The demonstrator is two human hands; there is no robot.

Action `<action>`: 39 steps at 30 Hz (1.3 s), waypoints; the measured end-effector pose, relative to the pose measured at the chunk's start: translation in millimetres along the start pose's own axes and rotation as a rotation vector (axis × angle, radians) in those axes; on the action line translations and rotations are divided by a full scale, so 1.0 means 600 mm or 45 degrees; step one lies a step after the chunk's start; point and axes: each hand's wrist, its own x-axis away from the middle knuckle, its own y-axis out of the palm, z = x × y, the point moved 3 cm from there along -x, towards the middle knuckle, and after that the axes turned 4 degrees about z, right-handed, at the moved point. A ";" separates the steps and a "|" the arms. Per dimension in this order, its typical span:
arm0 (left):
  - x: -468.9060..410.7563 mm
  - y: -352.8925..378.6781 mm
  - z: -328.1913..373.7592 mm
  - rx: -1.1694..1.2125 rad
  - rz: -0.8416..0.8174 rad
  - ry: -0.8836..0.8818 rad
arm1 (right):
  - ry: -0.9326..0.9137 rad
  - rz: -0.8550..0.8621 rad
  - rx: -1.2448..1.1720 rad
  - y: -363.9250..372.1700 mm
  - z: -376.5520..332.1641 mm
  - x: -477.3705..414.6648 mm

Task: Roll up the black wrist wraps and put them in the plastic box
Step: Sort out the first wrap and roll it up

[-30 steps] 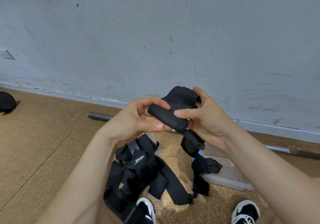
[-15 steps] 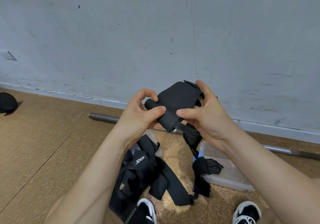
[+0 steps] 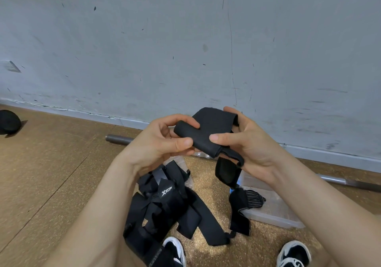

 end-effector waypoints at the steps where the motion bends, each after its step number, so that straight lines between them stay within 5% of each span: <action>1: 0.000 0.000 0.000 0.013 -0.016 0.019 | 0.015 -0.022 -0.027 0.000 -0.001 0.002; 13: -0.011 0.015 -0.003 -0.187 0.306 0.092 | -0.153 0.061 0.139 0.001 0.000 0.005; 21: -0.016 0.020 -0.018 -0.222 0.206 0.067 | -0.125 0.074 0.229 0.000 0.010 0.001; 27: -0.006 0.017 -0.017 0.056 -0.174 0.048 | -0.045 0.025 -0.001 -0.006 -0.011 0.002; 39: -0.012 0.023 -0.018 -0.010 0.099 0.082 | -0.024 -0.018 0.343 -0.012 -0.002 0.007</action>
